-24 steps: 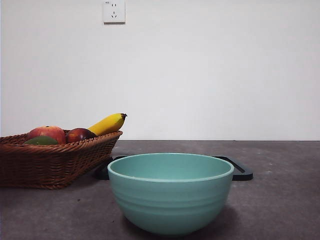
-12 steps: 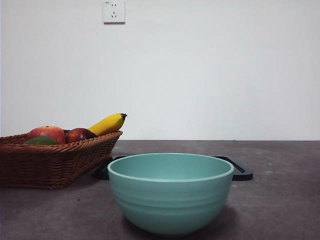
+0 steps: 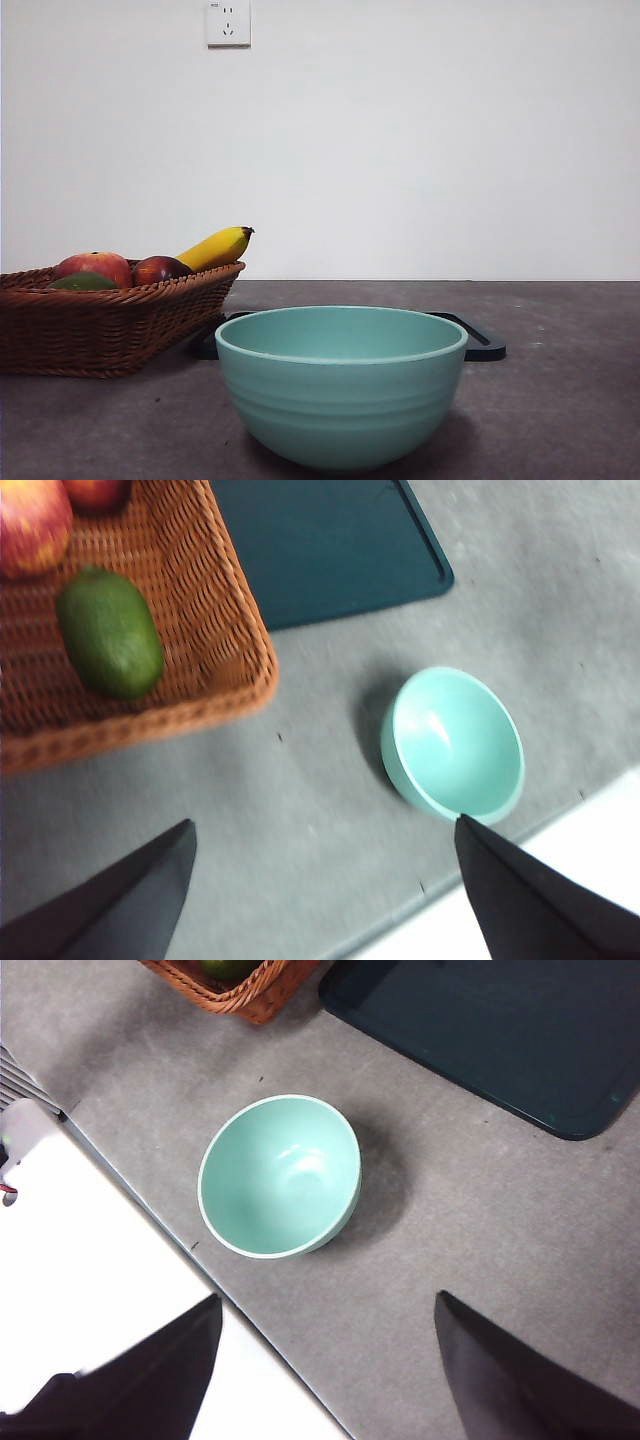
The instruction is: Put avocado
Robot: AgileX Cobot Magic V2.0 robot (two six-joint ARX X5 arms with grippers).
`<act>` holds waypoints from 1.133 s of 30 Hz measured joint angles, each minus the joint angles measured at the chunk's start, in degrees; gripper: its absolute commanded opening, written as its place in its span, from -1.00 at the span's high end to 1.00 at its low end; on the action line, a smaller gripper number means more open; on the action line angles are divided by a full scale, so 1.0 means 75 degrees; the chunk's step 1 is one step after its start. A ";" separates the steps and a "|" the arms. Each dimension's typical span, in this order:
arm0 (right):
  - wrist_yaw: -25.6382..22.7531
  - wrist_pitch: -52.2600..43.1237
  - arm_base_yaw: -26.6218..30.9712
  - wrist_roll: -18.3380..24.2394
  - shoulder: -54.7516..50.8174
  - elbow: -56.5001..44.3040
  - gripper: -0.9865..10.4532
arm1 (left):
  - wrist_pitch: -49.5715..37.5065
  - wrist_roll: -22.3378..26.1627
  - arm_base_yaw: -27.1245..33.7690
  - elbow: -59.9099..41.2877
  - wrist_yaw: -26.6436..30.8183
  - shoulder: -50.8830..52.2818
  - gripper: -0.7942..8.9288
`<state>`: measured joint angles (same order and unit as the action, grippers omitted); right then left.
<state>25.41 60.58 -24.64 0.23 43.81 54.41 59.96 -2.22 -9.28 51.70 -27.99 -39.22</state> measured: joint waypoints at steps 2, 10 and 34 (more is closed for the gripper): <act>0.0000 0.0000 0.0000 0.0000 -0.0003 0.0000 0.23 | -0.0274 -0.0009 -0.0003 0.0003 0.0082 -0.0219 -0.02; 0.0000 0.0000 0.0000 0.0000 -0.0003 0.0000 0.23 | -0.1265 -0.0026 -0.0213 0.0516 0.1204 -0.1751 -0.01; 0.0000 -0.0009 0.0000 -0.0009 0.0000 0.0000 0.23 | -0.2585 -0.0026 -0.0933 0.1486 0.3579 -0.6330 -0.01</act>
<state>25.41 60.51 -24.64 0.16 43.81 54.41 40.58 -2.42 -16.27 62.85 -1.15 -86.70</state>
